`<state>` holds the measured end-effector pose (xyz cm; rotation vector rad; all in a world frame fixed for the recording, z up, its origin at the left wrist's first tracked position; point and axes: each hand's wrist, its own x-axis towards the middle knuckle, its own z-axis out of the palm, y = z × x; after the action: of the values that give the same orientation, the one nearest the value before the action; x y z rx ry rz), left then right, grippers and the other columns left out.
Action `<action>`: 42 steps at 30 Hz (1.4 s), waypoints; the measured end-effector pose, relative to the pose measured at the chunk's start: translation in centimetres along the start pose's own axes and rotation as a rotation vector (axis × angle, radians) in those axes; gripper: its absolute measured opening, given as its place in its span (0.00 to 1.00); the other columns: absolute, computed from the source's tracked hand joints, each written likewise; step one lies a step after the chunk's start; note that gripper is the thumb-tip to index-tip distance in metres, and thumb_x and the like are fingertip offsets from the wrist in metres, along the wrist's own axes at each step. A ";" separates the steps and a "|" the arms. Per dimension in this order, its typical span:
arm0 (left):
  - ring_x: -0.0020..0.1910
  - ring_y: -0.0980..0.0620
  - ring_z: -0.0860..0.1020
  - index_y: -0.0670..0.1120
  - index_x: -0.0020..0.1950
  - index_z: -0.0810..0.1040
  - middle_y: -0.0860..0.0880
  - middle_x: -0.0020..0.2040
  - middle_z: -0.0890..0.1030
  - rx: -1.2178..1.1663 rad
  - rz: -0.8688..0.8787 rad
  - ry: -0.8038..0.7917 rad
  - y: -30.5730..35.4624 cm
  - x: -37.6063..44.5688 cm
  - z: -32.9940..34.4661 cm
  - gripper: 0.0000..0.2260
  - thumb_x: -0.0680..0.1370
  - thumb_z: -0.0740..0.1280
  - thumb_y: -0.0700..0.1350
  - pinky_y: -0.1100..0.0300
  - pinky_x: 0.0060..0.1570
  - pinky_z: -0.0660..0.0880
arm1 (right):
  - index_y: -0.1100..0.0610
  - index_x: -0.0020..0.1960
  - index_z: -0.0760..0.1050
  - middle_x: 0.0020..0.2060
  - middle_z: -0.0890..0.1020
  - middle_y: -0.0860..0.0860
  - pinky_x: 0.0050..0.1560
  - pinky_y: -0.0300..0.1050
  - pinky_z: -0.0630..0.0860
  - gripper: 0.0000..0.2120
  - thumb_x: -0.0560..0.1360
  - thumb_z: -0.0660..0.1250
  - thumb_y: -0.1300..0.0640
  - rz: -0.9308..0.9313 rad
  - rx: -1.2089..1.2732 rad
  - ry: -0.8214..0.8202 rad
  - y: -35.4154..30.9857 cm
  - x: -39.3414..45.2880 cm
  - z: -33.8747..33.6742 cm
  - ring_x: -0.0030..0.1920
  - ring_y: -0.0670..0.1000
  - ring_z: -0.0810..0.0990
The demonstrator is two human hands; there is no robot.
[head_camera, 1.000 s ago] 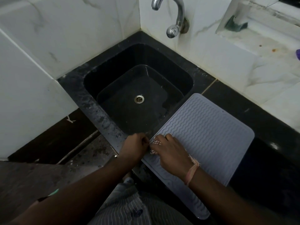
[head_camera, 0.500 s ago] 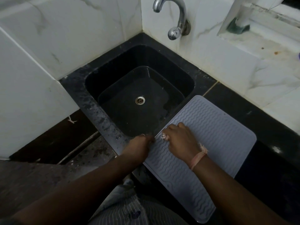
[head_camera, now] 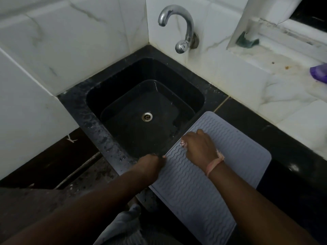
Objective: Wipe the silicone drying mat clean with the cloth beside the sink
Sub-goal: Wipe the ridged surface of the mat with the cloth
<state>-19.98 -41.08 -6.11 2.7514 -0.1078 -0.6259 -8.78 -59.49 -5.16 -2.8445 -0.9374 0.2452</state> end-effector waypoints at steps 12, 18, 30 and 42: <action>0.61 0.48 0.78 0.45 0.72 0.71 0.44 0.66 0.76 -0.127 -0.109 -0.027 2.5 4.0 -2.2 0.15 0.86 0.57 0.45 0.55 0.60 0.77 | 0.50 0.61 0.79 0.58 0.82 0.49 0.59 0.52 0.71 0.17 0.73 0.70 0.58 -0.106 -0.024 0.015 2.3 1.0 -0.2 0.57 0.53 0.76; 0.62 0.48 0.77 0.45 0.72 0.71 0.43 0.69 0.73 -0.066 -0.085 -0.092 2.8 4.8 -3.1 0.15 0.86 0.59 0.46 0.54 0.61 0.77 | 0.52 0.59 0.79 0.56 0.81 0.50 0.60 0.51 0.73 0.13 0.74 0.68 0.58 0.025 -0.058 0.015 2.5 2.5 -0.5 0.58 0.54 0.74; 0.60 0.49 0.78 0.45 0.75 0.66 0.43 0.68 0.73 -0.120 -0.111 -0.168 4.4 7.0 -3.5 0.20 0.84 0.62 0.45 0.53 0.61 0.78 | 0.53 0.55 0.82 0.54 0.83 0.51 0.55 0.49 0.72 0.13 0.72 0.68 0.61 0.015 -0.098 0.021 7.0 5.4 -0.5 0.57 0.56 0.76; 0.61 0.37 0.77 0.44 0.79 0.61 0.42 0.74 0.66 0.123 -0.090 -0.045 4.5 7.1 -1.5 0.26 0.81 0.61 0.38 0.45 0.55 0.78 | 0.55 0.63 0.78 0.60 0.80 0.53 0.65 0.53 0.72 0.16 0.76 0.70 0.55 -0.058 -0.023 0.020 4.3 3.2 -0.7 0.63 0.55 0.75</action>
<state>-12.98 -45.92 -6.26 2.8750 -0.0339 -0.7277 -3.65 -61.10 -5.61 -2.8298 -1.0240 0.2000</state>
